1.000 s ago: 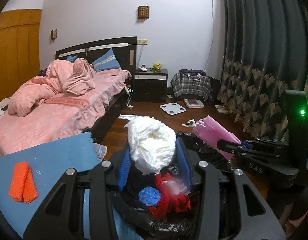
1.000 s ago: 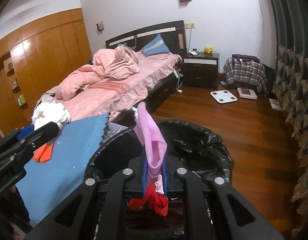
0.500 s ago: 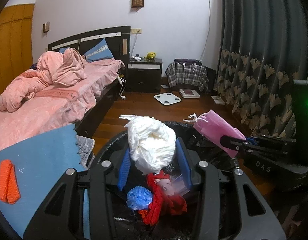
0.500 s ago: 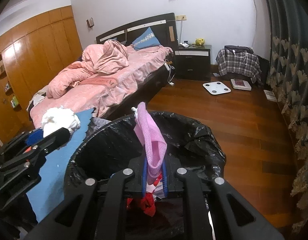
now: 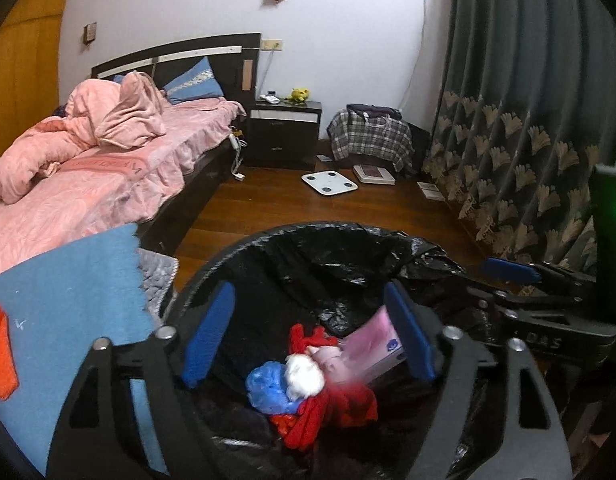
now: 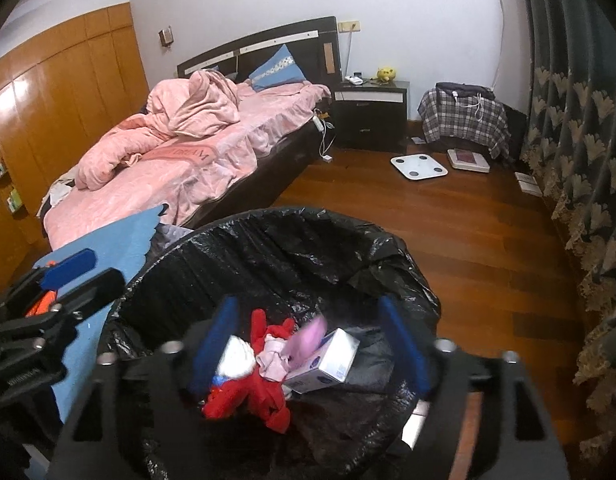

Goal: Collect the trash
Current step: 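Open both tools over the bin to drop the tissue ball and pink bag, then move both tools back over the table toward the orange mesh pads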

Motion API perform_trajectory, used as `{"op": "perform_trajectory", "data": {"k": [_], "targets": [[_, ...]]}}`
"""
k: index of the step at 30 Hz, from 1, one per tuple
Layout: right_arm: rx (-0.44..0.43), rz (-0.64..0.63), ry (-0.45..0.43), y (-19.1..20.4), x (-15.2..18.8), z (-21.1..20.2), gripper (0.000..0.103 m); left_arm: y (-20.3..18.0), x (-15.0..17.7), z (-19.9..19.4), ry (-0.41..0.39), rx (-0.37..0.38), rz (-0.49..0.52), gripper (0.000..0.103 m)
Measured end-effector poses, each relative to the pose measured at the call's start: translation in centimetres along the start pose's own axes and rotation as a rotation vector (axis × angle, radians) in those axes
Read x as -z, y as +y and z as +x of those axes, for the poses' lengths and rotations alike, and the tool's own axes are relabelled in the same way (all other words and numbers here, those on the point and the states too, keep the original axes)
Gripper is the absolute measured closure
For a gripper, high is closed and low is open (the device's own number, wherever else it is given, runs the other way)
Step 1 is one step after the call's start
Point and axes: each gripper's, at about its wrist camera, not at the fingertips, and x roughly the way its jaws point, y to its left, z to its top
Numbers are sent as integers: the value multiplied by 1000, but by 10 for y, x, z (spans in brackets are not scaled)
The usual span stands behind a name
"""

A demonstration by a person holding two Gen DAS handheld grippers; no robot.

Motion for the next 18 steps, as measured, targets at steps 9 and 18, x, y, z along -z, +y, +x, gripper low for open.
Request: {"op": "perform_trajectory", "data": {"k": [9,18], "targets": [[-24,-13,-51,20,-2,-23,6,55,8,-49,-41,-140,-63,12],[-134,-84,-82,90,-6,-33,6,115,28,-105,-67,-295,-138,12]]}}
